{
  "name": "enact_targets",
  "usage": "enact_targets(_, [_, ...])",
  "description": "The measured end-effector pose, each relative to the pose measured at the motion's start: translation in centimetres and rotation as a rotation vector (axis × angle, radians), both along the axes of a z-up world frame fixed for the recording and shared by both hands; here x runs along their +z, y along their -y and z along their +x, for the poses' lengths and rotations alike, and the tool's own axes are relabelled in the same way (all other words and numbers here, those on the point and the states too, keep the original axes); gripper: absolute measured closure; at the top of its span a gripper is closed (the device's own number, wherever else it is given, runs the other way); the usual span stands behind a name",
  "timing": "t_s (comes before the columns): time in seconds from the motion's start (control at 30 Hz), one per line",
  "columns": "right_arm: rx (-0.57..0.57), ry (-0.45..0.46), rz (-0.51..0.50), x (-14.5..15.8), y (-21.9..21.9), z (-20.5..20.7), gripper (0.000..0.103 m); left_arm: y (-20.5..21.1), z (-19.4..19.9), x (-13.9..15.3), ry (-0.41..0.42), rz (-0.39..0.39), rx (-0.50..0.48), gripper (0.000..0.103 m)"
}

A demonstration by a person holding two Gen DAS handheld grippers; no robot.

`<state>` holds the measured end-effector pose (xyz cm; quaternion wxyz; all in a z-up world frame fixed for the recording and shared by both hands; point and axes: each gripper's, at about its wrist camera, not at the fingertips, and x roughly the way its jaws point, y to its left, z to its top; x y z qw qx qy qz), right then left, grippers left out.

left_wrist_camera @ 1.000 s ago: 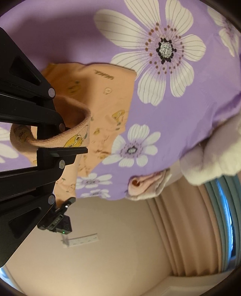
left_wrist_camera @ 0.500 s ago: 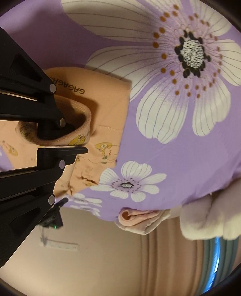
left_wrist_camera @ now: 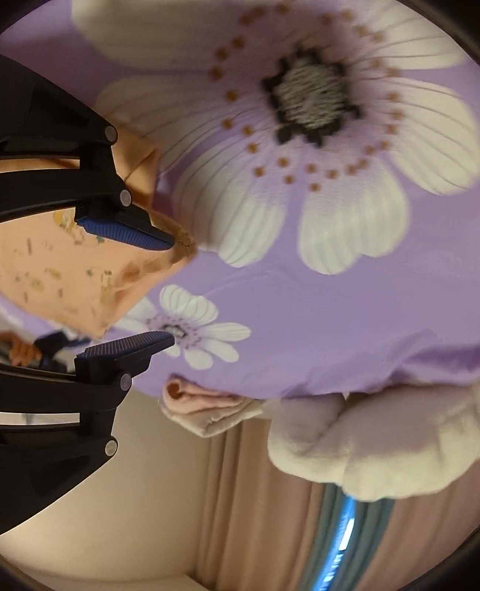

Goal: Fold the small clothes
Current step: 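Fold the hem toward the collar with both tools and open them, then move both open tools over the folded orange shirt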

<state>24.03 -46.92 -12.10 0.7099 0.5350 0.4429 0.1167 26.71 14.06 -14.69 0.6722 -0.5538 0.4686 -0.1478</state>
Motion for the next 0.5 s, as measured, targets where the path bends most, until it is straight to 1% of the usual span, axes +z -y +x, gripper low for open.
enact_targets(0.07, [0.05,0.049,-0.072,1.5,-0.5,-0.9,0.049,0.1,-0.7,1.2,0.045,0.088,-0.037,0.06])
enact_targets(0.1, [0.08,0.079,-0.123,2.3,-0.8,-1.5,0.05,0.3,-1.4,2.1,0.068,0.166,-0.075,0.06])
enact_targets(0.13, [0.101,0.1,-0.16,2.9,-1.1,-1.8,0.05,0.6,-1.9,2.5,0.086,0.212,-0.099,0.06])
enact_targets(0.2, [0.175,0.158,-0.273,4.4,-1.9,-3.5,0.05,1.9,-3.0,3.6,0.123,0.326,-0.163,0.06])
enact_targets(0.23, [0.204,0.174,-0.312,4.6,-2.3,-4.1,0.051,2.7,-3.8,4.0,0.146,0.389,-0.195,0.06])
enact_targets(0.27, [0.244,0.195,-0.381,5.3,-3.0,-5.2,0.055,3.4,-4.4,4.4,0.167,0.44,-0.223,0.06])
enact_targets(0.3, [0.266,0.204,-0.426,5.3,-3.7,-5.9,0.061,4.1,-5.3,4.7,0.192,0.493,-0.255,0.06])
enact_targets(0.4, [0.35,0.222,-0.583,5.5,-6.0,-8.3,0.072,6.3,-7.7,5.3,0.26,0.622,-0.32,0.06])
enact_targets(0.43, [0.366,0.223,-0.616,5.2,-6.6,-8.4,0.074,6.9,-8.6,5.3,0.283,0.661,-0.338,0.06])
enact_targets(0.47, [0.401,0.236,-0.668,4.9,-7.5,-9.5,0.078,7.3,-9.4,5.4,0.305,0.685,-0.35,0.06])
enact_targets(0.5, [0.422,0.24,-0.698,4.8,-8.1,-10.0,0.081,7.7,-10.5,5.2,0.329,0.701,-0.37,0.061])
